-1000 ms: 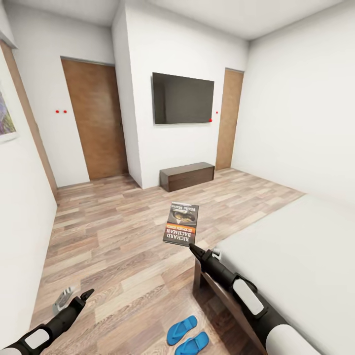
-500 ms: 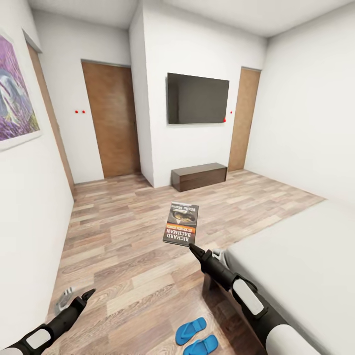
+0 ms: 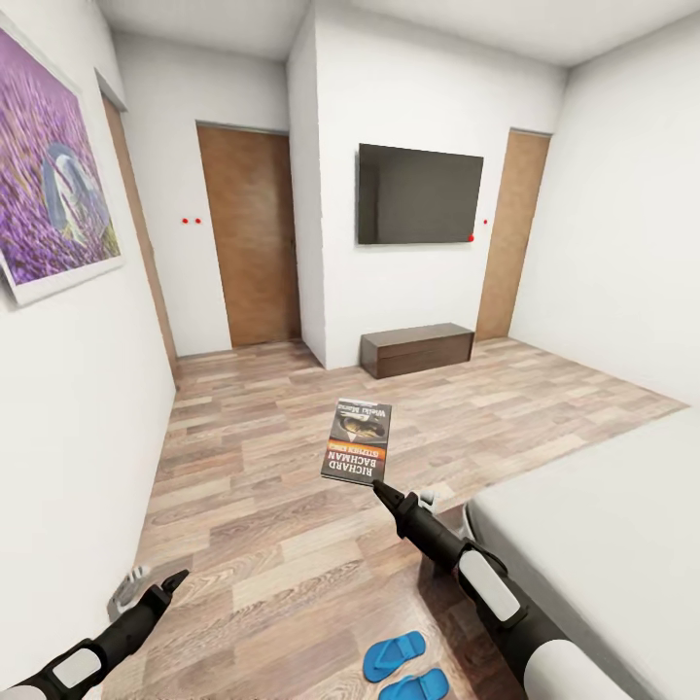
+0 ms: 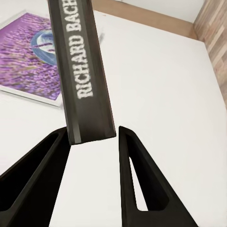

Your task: In the bedroom, move the book from the bed onto either nightstand, and place the two sandals side by side next to the bed.

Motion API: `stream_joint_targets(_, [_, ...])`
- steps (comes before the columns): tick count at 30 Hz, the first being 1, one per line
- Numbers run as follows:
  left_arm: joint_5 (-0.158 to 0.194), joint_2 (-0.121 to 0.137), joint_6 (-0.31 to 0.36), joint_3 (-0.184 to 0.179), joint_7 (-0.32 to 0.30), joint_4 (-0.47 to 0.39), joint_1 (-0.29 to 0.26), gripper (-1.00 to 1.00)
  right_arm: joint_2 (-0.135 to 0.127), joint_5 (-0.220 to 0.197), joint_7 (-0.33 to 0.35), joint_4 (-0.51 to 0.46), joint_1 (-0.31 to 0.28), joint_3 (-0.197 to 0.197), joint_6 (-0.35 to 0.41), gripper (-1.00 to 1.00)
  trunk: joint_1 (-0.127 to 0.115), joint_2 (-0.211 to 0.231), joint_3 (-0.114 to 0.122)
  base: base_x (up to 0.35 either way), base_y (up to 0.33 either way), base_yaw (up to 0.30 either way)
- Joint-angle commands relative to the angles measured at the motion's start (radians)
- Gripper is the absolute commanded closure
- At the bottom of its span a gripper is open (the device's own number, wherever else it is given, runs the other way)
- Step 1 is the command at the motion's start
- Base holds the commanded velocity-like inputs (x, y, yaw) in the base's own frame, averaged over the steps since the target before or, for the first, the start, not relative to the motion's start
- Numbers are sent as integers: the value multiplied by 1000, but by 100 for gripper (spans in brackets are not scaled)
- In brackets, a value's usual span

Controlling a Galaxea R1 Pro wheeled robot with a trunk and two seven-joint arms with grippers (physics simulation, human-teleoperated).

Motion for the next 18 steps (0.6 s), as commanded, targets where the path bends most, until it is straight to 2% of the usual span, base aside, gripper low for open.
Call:
stream_joint_targets(1, [3, 0, 11, 7, -3, 0, -1, -100, -1, -14, 0, 0, -1, 2, 8, 100, 0, -1, -1, 0, 0, 179])
stream_joint_targets(18, [-1, -27, 8, 7, -2, 0, -1, -100, -1, -14, 0, 0, -1, 2, 8, 100, 0, -1, -1, 0, 0, 179])
